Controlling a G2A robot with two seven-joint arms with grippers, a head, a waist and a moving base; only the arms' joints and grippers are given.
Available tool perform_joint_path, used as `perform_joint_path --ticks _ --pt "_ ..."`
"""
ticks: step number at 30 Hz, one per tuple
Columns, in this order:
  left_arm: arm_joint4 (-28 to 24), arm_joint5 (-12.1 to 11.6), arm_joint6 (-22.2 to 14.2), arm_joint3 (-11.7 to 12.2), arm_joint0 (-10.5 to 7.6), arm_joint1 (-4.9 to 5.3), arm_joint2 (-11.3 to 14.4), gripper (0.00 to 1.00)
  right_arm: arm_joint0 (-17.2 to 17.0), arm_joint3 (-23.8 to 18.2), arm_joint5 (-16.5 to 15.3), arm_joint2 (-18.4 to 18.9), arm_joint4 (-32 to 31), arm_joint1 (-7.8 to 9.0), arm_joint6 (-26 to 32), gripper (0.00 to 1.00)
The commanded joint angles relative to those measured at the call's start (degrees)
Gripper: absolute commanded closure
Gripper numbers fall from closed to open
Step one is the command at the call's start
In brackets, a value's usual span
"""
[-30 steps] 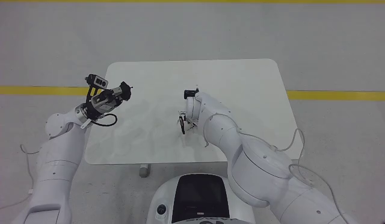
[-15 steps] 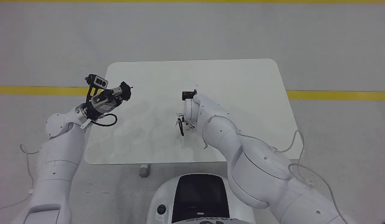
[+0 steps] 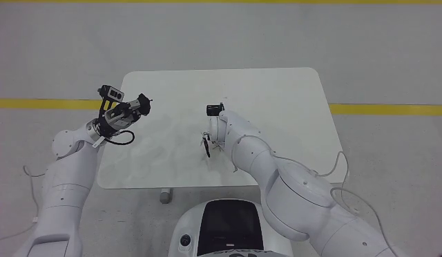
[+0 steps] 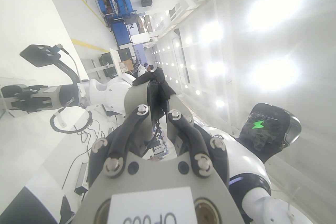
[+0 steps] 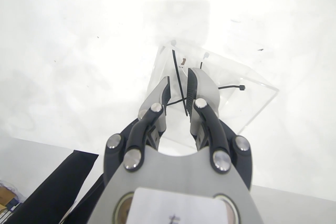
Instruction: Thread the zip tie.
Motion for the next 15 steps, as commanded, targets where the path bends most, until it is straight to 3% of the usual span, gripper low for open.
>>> perform_joint_path --ticks 1,15 --pt "0.0 0.0 0.0 0.0 0.0 0.0 0.0 1.0 0.0 -0.1 0.0 0.1 -0.4 0.01 -0.2 0.83" --pt "0.0 0.0 0.0 0.0 0.0 0.0 0.0 1.0 -0.6 -1.3 0.0 1.0 -2.7 0.05 0.3 0.84"
